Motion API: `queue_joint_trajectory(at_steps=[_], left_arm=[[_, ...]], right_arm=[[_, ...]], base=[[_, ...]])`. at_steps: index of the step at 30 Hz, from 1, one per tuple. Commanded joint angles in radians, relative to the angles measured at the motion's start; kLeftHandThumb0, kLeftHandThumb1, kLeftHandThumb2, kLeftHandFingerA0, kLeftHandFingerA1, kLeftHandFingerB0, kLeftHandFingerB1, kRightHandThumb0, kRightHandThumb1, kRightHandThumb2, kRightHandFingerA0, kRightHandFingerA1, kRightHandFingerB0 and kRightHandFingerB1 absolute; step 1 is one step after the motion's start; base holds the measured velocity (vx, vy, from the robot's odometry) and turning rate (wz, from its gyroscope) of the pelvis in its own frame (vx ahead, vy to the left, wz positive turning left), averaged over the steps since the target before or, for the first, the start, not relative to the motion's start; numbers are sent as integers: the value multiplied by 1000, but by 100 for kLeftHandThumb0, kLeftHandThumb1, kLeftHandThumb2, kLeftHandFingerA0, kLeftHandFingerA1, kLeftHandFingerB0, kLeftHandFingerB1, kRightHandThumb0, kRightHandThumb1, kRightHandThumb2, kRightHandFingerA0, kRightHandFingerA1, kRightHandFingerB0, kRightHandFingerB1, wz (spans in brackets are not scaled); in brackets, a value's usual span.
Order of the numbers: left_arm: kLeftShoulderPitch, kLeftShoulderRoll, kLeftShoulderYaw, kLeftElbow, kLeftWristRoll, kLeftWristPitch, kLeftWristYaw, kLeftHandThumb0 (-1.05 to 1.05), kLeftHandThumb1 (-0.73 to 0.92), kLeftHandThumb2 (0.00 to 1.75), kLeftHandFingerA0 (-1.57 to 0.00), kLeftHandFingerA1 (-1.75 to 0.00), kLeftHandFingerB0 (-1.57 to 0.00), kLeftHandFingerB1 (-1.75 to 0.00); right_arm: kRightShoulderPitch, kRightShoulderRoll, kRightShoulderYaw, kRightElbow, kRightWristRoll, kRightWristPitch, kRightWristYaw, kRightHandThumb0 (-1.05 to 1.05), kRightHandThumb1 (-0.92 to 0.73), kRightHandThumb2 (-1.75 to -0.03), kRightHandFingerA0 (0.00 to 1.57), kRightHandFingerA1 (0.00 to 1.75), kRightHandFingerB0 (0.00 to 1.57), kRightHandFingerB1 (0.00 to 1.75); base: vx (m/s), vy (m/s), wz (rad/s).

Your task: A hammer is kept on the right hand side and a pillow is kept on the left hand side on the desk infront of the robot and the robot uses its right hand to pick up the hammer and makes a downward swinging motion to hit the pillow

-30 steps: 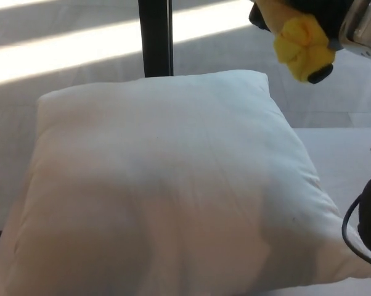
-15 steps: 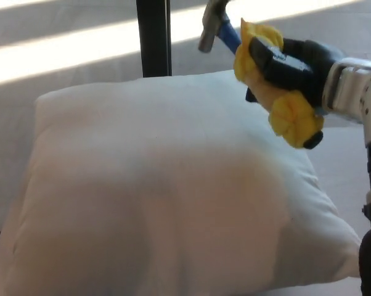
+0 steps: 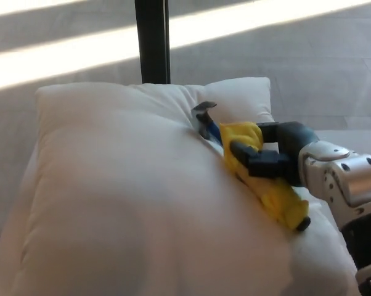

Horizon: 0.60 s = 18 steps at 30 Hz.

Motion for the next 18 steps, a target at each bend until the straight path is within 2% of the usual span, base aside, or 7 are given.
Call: queue_joint_trajectory(at_steps=[1,4,5,6,10,13,18], left_arm=[[4,27,8,-5,-11,11,3,-71,79,64,-79,-53,-70,-49],[5,22,8,1,-8,6,8,-71,79,63,-80,-53,-70,-50],[6,26,8,2,-9,13,2,-69,80,64,-82,-54,-69,-48],[7,28,3,0,-4,13,0,-72,79,64,-79,-54,-65,-47],[14,31,-8,-7,5,1,-18,-71,81,64,-74,-54,-60,-47],[12,27,-5,-11,-2,9,-5,-72,80,63,-78,-55,-66,-49],[18,24,-6,-10,-1,5,-5,-71,81,64,-78,-54,-66,-48]], right_arm=[[188,-14,94,154,-98,-30,5,-26,-59,-110,103,175,71,175],[189,-9,105,193,-109,-27,-13,-29,-67,-96,105,175,71,170],[183,-11,102,178,-101,-14,-6,-32,-65,-102,99,175,75,163],[177,-14,93,173,-88,-12,7,-30,-59,-112,105,175,76,174],[139,-12,55,184,-58,-8,23,-31,-62,-112,107,175,79,175],[54,5,-48,176,-7,30,-14,-39,-76,-90,103,175,73,172],[-17,15,-106,159,14,36,-4,-35,-80,-90,99,175,71,163]], base=[[0,0,0],[0,0,0],[0,0,0],[0,0,0],[0,0,0],[0,0,0],[0,0,0]])
